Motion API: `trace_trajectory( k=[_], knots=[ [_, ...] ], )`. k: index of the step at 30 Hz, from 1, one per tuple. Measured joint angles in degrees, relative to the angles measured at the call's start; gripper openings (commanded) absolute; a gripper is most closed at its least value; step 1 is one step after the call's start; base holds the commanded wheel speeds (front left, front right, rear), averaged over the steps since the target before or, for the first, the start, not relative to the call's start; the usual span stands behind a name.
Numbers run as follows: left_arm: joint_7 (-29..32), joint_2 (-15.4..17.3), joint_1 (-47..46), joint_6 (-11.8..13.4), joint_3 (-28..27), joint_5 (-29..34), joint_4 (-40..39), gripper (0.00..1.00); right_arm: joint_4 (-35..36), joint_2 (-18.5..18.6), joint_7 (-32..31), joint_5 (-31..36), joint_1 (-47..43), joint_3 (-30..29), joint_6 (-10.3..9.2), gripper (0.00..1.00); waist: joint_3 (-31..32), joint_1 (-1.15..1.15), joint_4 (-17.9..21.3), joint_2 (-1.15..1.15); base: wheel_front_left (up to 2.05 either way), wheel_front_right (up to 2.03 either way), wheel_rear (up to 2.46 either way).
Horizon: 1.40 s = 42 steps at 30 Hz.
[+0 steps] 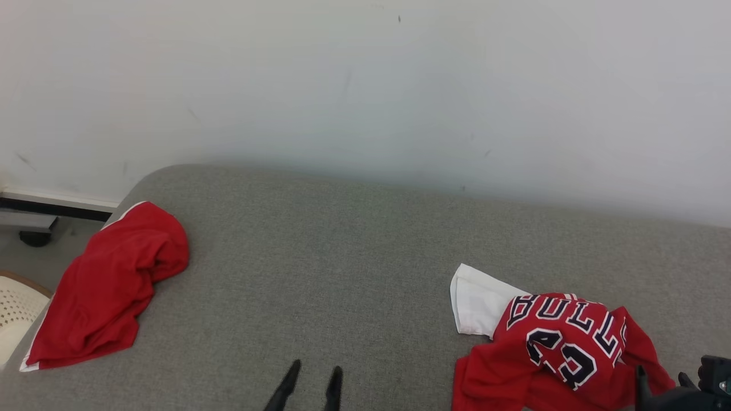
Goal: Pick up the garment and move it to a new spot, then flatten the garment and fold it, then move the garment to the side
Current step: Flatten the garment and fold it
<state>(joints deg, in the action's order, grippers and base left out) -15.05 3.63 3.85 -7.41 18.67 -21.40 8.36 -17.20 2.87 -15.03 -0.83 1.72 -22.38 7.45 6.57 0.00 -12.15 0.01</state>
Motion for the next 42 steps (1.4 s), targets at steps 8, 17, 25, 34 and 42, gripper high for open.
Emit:
trace_trajectory(
  k=[8,17,25,34,42],
  knots=[
    [3.3,1.8,-5.6,0.0,13.9,-1.1,8.3,1.00,-0.7,0.0,6.8,-2.8,-1.3,2.4,0.00,1.00,-0.5,0.00,3.7,0.00,0.00,0.00,0.00],
    [7.1,-0.2,-10.6,3.0,15.6,-2.1,19.2,1.00,3.0,-0.1,9.4,-6.4,-2.2,9.9,0.01,1.00,-0.9,0.00,10.6,0.00,0.00,0.00,0.00],
    [9.0,-0.7,-14.8,5.3,18.7,-10.2,25.3,1.00,9.5,0.0,5.9,-7.5,-6.0,11.9,0.01,1.00,-1.9,0.00,18.6,0.00,0.00,0.00,0.00],
    [10.9,-0.7,-20.4,14.7,23.8,-14.9,32.7,1.00,14.8,0.0,3.2,-8.7,-8.2,12.8,0.00,1.00,-3.8,0.00,24.0,0.00,0.00,0.00,0.00],
    [11.8,-0.8,-23.2,16.5,28.0,-19.5,35.4,0.40,17.5,0.0,1.8,-9.2,-8.8,13.1,0.00,1.00,-5.2,0.00,25.6,-0.01,0.00,0.00,0.00]
  ],
)
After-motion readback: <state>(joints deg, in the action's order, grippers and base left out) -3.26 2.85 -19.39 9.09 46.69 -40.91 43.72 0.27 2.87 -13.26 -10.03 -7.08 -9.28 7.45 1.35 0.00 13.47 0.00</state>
